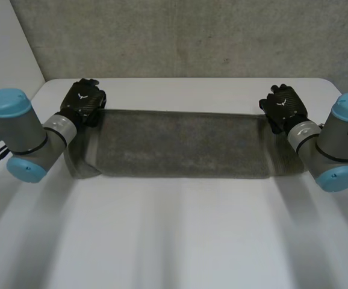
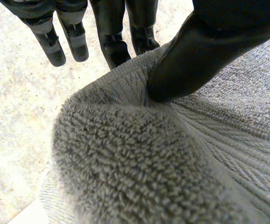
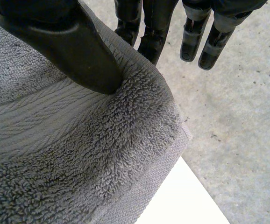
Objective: Fold the towel.
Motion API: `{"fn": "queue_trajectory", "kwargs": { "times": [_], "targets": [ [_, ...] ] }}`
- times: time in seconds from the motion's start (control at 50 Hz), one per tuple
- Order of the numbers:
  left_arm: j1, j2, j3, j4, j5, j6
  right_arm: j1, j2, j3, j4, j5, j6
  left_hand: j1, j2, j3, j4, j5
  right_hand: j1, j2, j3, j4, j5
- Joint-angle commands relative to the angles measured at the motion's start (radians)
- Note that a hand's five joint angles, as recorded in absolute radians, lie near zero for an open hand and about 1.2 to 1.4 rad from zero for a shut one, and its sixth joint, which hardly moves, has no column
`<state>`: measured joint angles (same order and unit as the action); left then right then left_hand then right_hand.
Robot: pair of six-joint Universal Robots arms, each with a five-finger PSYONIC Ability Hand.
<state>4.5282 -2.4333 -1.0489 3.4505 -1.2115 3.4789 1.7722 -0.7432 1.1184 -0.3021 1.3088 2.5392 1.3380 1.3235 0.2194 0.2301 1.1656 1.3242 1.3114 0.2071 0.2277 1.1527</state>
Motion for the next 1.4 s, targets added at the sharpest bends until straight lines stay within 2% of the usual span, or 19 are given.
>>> {"fn": "queue_trajectory", "kwargs": {
  "times": [0.02, 0.48, 0.5, 0.52, 0.54, 0.56, 0.58, 0.72, 0.76, 0.84, 0.88, 1.0, 1.04, 1.18, 1.2, 1.4],
  "targets": [
    [-0.003, -0.041, 0.009, 0.055, 0.001, 0.0, 0.0, 0.045, -0.075, -0.002, -0.003, 0.0, 0.058, 0.073, -0.045, -0.056, 0.056, 0.072, 0.085, -0.033, -0.053, 0.069],
    [-0.011, -0.15, 0.121, 0.056, 0.003, 0.042, -0.002, 0.242, -0.342, 0.098, 0.007, -0.057, 0.058, 0.073, -0.045, -0.056, 0.056, 0.072, 0.085, -0.033, -0.053, 0.069],
    [-0.011, -0.15, 0.121, 0.056, 0.003, 0.042, -0.002, 0.239, -0.345, 0.098, 0.016, -0.057, 0.058, 0.073, -0.045, -0.056, 0.056, -0.485, -0.472, -0.033, -0.053, -0.488],
    [-0.014, -0.144, 0.119, 0.056, 0.0, 0.042, -0.002, 0.239, -0.345, 0.098, 0.017, -0.057, -0.427, -0.412, -0.045, -0.056, -0.429, -0.491, -0.478, -0.033, -0.053, -0.494],
    [-0.014, -0.144, 0.119, 0.056, 0.0, 0.042, -0.002, 0.229, -0.347, 0.098, 0.029, -0.057, -0.432, -0.417, -0.045, -0.056, -0.434, -1.139, -1.126, -0.033, -0.053, -1.142],
    [-0.015, -0.138, 0.118, 0.055, -0.005, 0.043, -0.002, 0.229, -0.347, 0.098, 0.029, -0.057, -0.987, -0.972, -0.045, -0.056, -0.989, -1.145, -1.132, -0.033, -0.053, -1.148],
    [-0.018, -0.127, 0.115, 0.053, -0.008, 0.043, -0.002, 0.219, -0.348, 0.097, 0.049, -0.057, -1.123, -1.109, -0.045, -0.056, -1.125, -1.15, -1.137, -0.033, -0.053, -1.153],
    [-0.021, -0.03, 0.073, 0.048, -0.022, 0.042, 0.0, 0.094, -0.29, 0.067, 0.082, -0.054, -1.136, -1.122, -0.045, -0.056, -1.138, -1.15, -1.137, -0.033, -0.053, -1.153],
    [-0.021, 0.051, 0.011, 0.048, -0.023, 0.037, 0.001, -0.02, -0.192, 0.02, 0.084, -0.037, -1.136, -1.122, -0.045, -0.056, -1.138, -1.15, -1.137, -0.033, -0.053, -1.153],
    [-0.023, 0.184, -0.123, 0.045, -0.023, 0.032, 0.004, -0.127, -0.055, -0.022, 0.075, -0.007, -1.13, -1.116, -0.045, -0.056, -1.133, -1.15, -1.137, -0.033, -0.053, -1.153],
    [-0.023, 0.225, -0.169, 0.041, -0.023, 0.031, 0.004, -0.244, 0.094, -0.041, 0.064, 0.045, -1.13, -1.116, -0.045, -0.056, -1.133, -1.15, -1.137, -0.033, -0.053, -1.153],
    [-0.021, 0.382, -0.399, 0.003, -0.025, 0.0, -0.014, -0.38, 0.288, -0.022, 0.056, 0.142, -1.13, -1.116, -0.045, -0.056, -1.133, -1.15, -1.137, -0.033, -0.053, -1.153],
    [-0.021, 0.413, -0.448, -0.01, -0.025, -0.018, -0.039, -0.444, 0.395, 0.032, 0.021, 0.186, -1.13, -1.116, -0.045, -0.056, -1.133, -1.15, -1.137, -0.033, -0.053, -1.153],
    [-0.02, 0.493, -0.632, -0.065, -0.025, -0.121, -0.096, -0.459, 0.509, 0.141, -0.057, 0.211, -1.13, -1.116, -0.045, -0.056, -1.133, -1.131, -1.118, -0.033, -0.053, -1.134],
    [-0.02, 0.493, -0.632, -0.065, -0.025, -0.121, -0.106, -0.455, 0.529, 0.152, -0.071, 0.208, -1.13, -1.116, -0.045, -0.056, -1.133, -1.067, -1.054, -0.033, -0.053, -1.07],
    [-0.006, 0.499, -0.7, -0.067, -0.013, -0.13, -0.155, -0.34, 0.551, 0.054, -0.089, 0.199, -1.136, -1.122, -0.045, -0.056, -1.138, -0.896, -0.883, -0.033, -0.053, -0.899]
  ]
}}
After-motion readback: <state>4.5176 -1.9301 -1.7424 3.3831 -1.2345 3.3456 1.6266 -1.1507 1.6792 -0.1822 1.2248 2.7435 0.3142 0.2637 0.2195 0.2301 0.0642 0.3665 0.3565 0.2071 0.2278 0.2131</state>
